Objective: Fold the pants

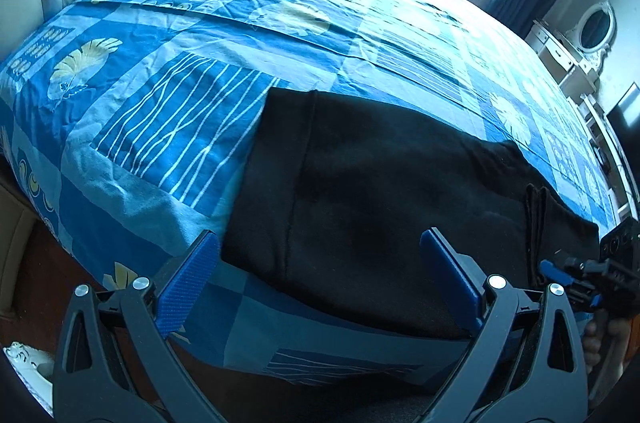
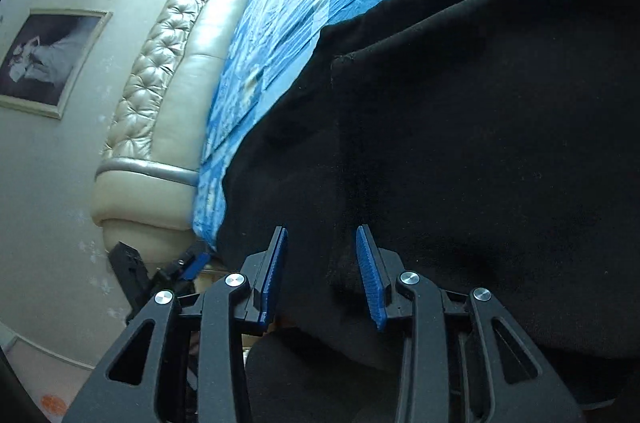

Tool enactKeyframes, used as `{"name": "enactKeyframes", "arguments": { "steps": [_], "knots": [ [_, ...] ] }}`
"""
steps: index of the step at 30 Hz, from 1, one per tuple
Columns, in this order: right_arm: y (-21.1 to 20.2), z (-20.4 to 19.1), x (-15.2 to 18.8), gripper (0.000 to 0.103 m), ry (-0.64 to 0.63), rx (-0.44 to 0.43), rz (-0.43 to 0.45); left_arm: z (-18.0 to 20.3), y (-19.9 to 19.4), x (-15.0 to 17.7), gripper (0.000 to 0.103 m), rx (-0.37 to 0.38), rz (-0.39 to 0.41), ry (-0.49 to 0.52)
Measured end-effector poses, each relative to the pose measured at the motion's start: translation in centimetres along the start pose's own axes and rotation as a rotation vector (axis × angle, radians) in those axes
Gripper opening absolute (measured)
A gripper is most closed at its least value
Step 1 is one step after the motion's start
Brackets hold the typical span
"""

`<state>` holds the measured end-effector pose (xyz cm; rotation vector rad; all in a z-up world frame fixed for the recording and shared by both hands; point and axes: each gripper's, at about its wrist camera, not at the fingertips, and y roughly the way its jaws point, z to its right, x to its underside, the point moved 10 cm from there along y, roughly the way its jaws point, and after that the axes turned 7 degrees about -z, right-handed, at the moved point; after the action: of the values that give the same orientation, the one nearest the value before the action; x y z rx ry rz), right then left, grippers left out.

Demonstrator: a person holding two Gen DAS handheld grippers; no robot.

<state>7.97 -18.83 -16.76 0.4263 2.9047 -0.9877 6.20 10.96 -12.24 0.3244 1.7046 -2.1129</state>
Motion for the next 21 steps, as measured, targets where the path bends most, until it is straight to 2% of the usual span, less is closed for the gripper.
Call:
{"name": "enactKeyframes", "arguments": {
  "steps": [3,8,13,16,17,21],
  "knots": [
    [0.3,-0.2,0.1,0.036,-0.015,0.015,-0.007,-1.4,0.4,-1.3,0.100,0.009,0.007,0.002],
    [0.4,0.1,0.2,0.036,-0.005,-0.023,-0.009,-2.8,1.8,-4.0,0.100,0.101,0.000,0.035],
    [0.5,0.0,0.2,0.036,-0.016,-0.006,0.017,-3.0,5.0,-6.6,0.100,0.204,-0.060,0.162],
    [0.6,0.0,0.2,0.036,-0.004,-0.012,0.030,-2.4,7.0,-7.0,0.100,0.298,-0.121,0.207],
    [0.2,0.2,0.5,0.036,-0.001,-0.012,0.031,-2.3,7.6,-6.9,0.100,0.309,-0.142,0.217],
    [-0.4,0.7,1.0,0.036,0.007,-0.004,0.039,-1.7,8.4,-6.7,0.100,0.346,-0.133,0.279]
  ]
}}
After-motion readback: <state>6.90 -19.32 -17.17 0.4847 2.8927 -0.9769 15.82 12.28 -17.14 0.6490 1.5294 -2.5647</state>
